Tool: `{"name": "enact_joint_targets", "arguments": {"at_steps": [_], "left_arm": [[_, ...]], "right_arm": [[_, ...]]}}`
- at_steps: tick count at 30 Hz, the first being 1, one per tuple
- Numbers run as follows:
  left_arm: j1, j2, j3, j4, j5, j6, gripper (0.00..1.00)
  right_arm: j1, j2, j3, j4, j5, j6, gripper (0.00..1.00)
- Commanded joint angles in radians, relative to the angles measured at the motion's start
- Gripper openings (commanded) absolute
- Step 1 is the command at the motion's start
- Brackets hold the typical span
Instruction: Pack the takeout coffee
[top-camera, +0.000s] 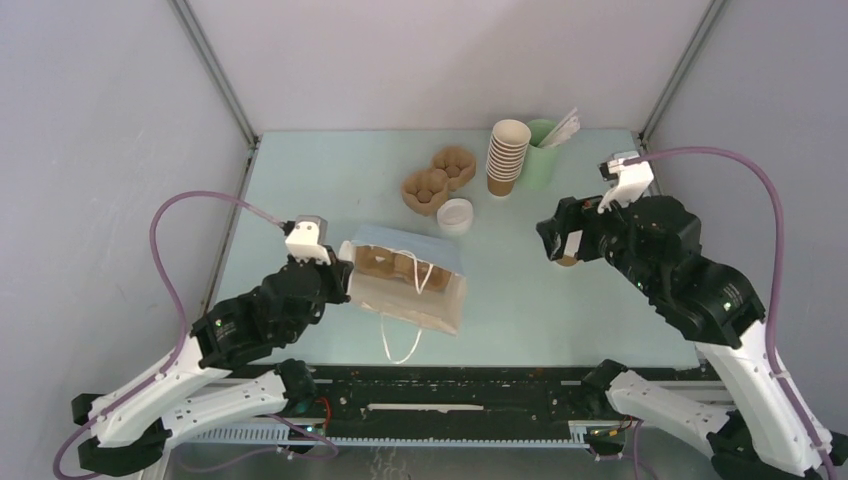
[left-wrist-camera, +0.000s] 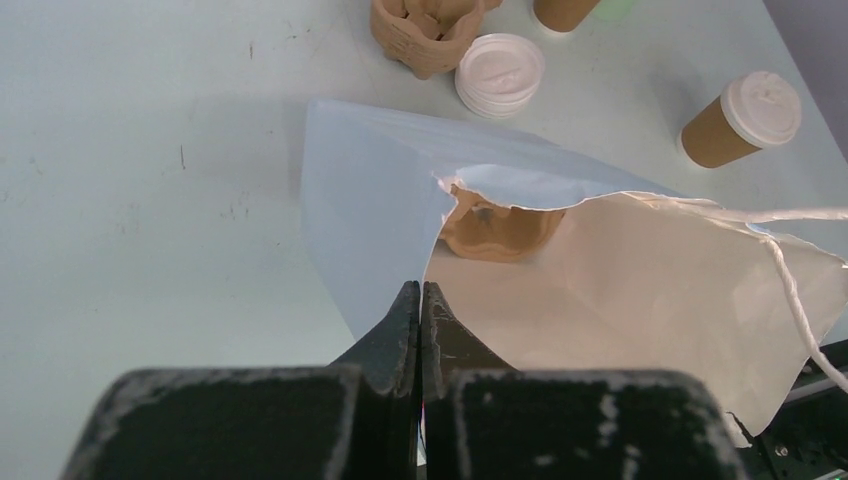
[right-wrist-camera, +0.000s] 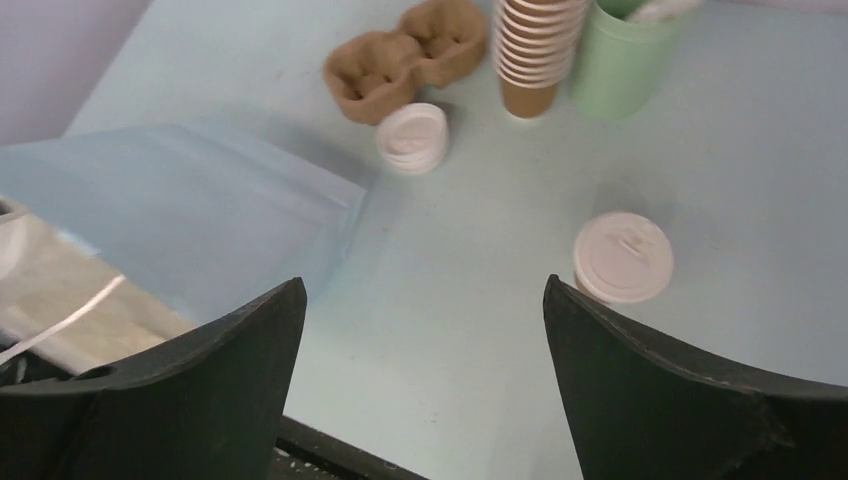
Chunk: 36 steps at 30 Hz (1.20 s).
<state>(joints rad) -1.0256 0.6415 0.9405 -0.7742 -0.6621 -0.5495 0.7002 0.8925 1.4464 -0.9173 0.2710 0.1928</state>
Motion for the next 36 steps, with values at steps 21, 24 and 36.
{"name": "enact_joint_targets", "arguments": {"at_steps": [21,24,36], "left_arm": [[0.215,0.100,0.166,-0.181,0.291,0.046,0.00],[0.216,0.089,0.161,-0.173,0.303,0.049,0.00],[0.216,0.069,0.147,-0.177,0.322,0.045,0.00]], "right_arm": [[-0.645,0.487,-0.182,0.077,-0.360,-0.151,1.00],[-0.671,0.530,-0.181,0.092,-0.352,-0.149,0.99],[-0.692,0.637,-0.160,0.094,-0.287,-0.158,1.00]]}}
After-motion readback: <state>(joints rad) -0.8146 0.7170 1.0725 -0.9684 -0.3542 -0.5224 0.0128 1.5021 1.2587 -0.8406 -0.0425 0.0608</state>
